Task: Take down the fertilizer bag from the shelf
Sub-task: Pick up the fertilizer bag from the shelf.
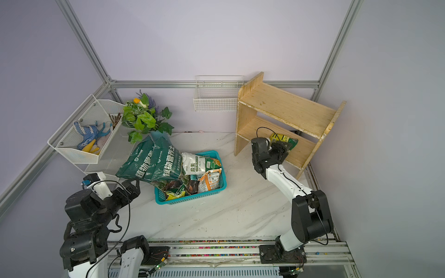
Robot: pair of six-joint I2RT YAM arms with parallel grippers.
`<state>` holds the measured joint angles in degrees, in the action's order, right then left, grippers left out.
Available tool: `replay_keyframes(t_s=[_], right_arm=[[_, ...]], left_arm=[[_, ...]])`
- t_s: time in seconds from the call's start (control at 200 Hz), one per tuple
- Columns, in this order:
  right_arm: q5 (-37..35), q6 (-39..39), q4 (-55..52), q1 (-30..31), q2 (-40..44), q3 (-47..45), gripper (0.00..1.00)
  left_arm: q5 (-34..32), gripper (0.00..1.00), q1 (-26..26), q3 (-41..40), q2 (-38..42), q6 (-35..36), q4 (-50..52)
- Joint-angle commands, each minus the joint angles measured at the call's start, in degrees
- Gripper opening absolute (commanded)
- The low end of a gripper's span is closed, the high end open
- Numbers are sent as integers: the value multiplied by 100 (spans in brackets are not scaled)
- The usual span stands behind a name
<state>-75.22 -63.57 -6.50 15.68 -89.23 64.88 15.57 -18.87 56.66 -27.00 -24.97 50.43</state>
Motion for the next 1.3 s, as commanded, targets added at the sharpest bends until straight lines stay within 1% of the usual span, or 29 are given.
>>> replay_keyframes(t_s=[0.0, 0.09, 0.19, 0.225, 0.325, 0.42, 0.465, 0.495, 0.55, 0.595, 0.72, 0.815, 0.925, 0.985, 1.115, 1.295], right_arm=[[-117, -16, 232, -153, -153, 189, 63], [-254, -155, 423, -269, -260, 233, 62], [-256, -134, 420, -282, -326, 244, 58], [-263, -138, 422, -286, -345, 252, 52], [-266, -76, 384, -285, -363, 310, 29], [-241, 15, 307, -253, -324, 323, 11], [-201, 45, 304, -188, -299, 332, 3], [-151, 91, 263, -120, -269, 340, 0], [-59, 285, 49, 28, -235, 397, 0], [46, 603, -296, 150, -219, 542, 0], [602, 1957, -1767, 486, -167, 1310, 0], [1353, 2940, -2900, 712, -108, 1939, 0], [2625, 3909, -3911, 765, -47, 2520, 0], [3300, 4212, -4247, 770, -16, 2767, 0], [4145, 4573, -4696, 770, -26, 3243, 0], [4650, 4741, -4889, 810, 39, 3490, 0]], left_arm=[[-10, 100, 24, 63, -12, -25, 54], [-9, 100, 23, 63, -13, -25, 54], [-10, 99, 23, 64, -14, -24, 54], [-9, 99, 24, 64, -15, -25, 55], [-10, 100, 32, 64, -7, -25, 54], [-10, 100, 30, 64, -15, -17, 54], [-12, 100, 33, 64, -15, -17, 63], [-17, 99, 33, 66, -15, -17, 63], [-19, 100, 30, 65, -11, -17, 63], [-17, 100, 35, 68, -10, -22, 63], [-24, 100, 42, 64, -15, -25, 63], [-28, 100, 42, 64, -10, -25, 63], [-24, 99, 42, 63, -4, -25, 63], [-28, 100, 40, 64, -2, -25, 63], [-36, 100, 42, 64, -8, -25, 63], [-37, 99, 42, 64, -1, -28, 63]])
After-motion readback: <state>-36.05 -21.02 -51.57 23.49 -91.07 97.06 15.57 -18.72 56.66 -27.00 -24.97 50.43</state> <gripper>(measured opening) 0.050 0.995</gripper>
